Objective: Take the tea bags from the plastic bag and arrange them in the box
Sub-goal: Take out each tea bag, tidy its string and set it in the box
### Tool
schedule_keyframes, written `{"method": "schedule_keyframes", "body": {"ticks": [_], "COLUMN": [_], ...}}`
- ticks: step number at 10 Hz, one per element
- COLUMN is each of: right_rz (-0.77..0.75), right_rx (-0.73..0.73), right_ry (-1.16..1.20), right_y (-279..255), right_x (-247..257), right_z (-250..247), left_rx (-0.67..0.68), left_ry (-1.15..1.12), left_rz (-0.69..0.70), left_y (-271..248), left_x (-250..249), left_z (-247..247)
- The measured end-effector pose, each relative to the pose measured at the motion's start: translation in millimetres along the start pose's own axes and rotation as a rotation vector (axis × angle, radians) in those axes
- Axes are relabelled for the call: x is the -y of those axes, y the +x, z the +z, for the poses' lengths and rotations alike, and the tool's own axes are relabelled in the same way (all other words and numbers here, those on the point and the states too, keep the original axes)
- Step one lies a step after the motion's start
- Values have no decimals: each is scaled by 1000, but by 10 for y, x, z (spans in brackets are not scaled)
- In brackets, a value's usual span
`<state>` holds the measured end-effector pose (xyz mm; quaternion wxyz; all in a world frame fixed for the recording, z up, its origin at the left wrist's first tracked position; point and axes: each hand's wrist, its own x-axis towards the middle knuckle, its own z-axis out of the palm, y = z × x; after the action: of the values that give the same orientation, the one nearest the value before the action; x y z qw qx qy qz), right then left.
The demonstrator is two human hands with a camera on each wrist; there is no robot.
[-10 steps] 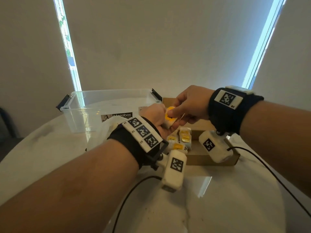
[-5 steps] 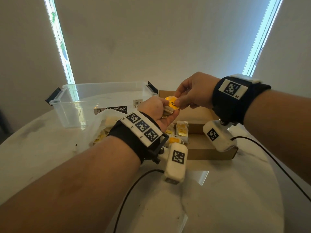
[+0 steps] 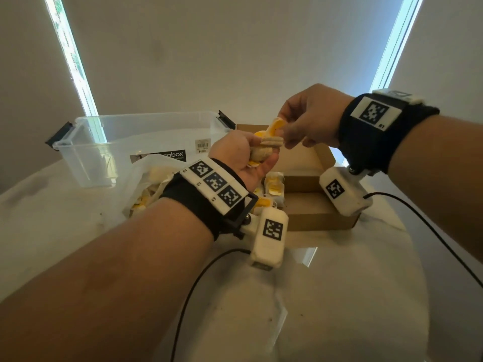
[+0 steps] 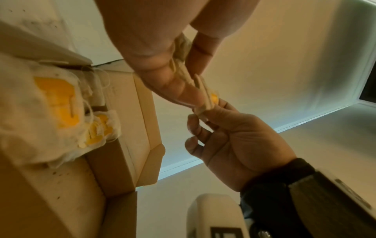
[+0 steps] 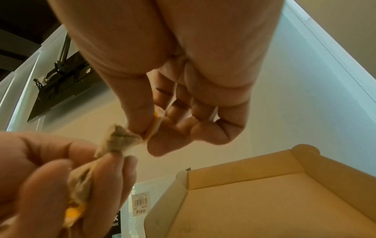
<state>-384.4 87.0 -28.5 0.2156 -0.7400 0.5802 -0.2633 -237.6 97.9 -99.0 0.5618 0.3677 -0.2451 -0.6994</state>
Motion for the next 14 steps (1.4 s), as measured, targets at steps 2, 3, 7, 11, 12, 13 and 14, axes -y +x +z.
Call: {"method": "schedule_keyframes", "body": {"ticks": [2,3,7,11,12,13,14], "right_rz": [42,72,177,224,244,288,310], "right_rx": [98,143,498,481,474,484,451], "right_ry": [-82,-242,-520,-591,-566,-552,-574], "right_y": [-115,-87,101,279,291,248,256], "right_x": [-9,-58,-248,-201,-208,-170,-162], "right_z": [-14,-15,483,639,654,642,575], "left_rx": [-111,-117,33,96,83,94,85], "left_ry": [385,791,1581,1635,1597,1620,1529], "left_rz": [-12,19,20,13,27,110,41], "left_y": [-303,-374,-393,-346,-356,-379,-361], "left_x": [57,38,72,59,65,89,23], "left_z": [-15,-38,-124,-178,-183,-183,-194]}}
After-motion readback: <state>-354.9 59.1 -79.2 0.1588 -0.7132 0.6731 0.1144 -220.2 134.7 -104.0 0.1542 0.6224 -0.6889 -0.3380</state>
